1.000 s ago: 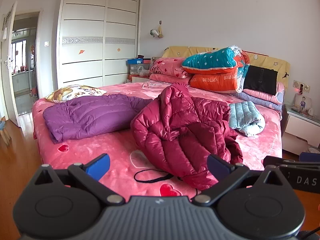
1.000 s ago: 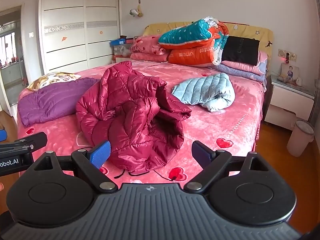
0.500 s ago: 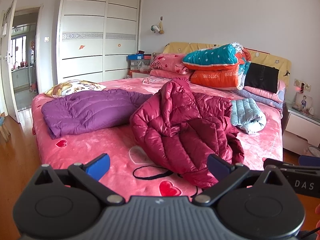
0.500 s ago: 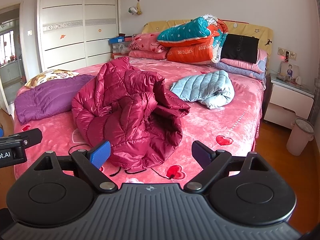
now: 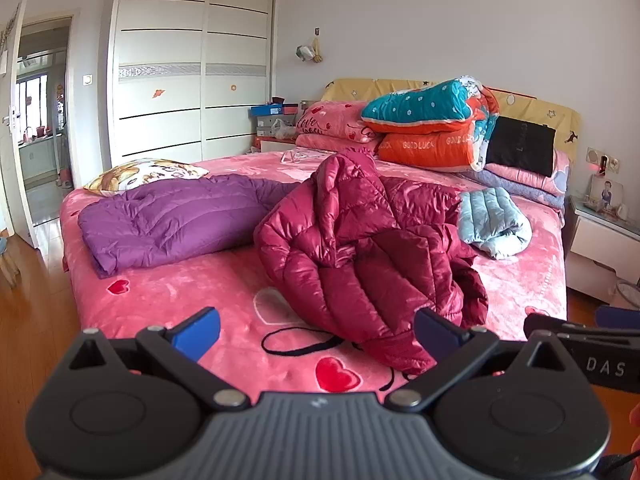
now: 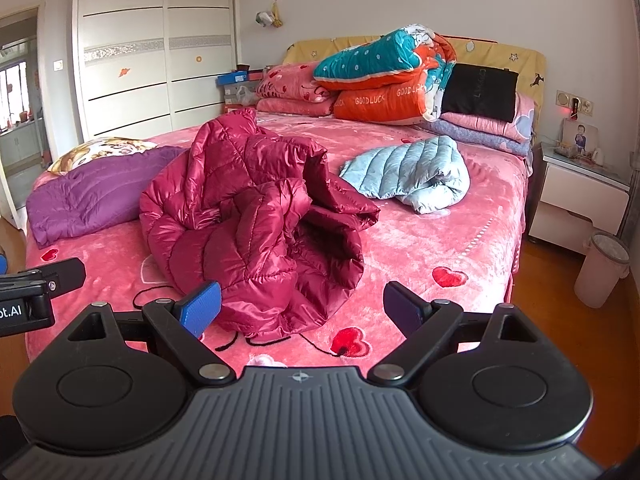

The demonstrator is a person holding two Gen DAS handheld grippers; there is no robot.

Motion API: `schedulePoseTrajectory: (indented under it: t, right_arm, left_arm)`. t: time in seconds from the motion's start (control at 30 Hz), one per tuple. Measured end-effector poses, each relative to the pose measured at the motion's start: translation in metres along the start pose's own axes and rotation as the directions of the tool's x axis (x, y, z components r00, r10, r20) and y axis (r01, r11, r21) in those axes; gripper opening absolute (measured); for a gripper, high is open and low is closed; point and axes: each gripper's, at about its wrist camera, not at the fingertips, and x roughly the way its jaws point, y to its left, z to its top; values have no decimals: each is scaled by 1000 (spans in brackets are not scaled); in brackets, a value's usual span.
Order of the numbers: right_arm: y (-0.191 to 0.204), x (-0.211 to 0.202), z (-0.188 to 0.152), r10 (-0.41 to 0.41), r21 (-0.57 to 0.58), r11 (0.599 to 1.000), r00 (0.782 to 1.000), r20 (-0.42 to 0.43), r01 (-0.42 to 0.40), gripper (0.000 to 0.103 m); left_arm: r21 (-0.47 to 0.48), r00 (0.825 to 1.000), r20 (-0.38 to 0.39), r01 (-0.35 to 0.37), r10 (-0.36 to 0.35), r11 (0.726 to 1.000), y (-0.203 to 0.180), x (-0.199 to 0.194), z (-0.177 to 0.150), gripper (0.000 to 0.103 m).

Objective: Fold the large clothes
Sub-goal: 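Move both grippers toward the crumpled magenta puffer jacket on the bed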

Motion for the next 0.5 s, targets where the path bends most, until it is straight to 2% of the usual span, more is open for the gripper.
schedulePoseTrajectory:
  t: [0.5]
  right_arm:
    - [-7,7,-4,5,23,1000,1000,-8,-5,103]
  left_arm:
    - [7,1000,-4,24,-24,1000,-7,8,3,102]
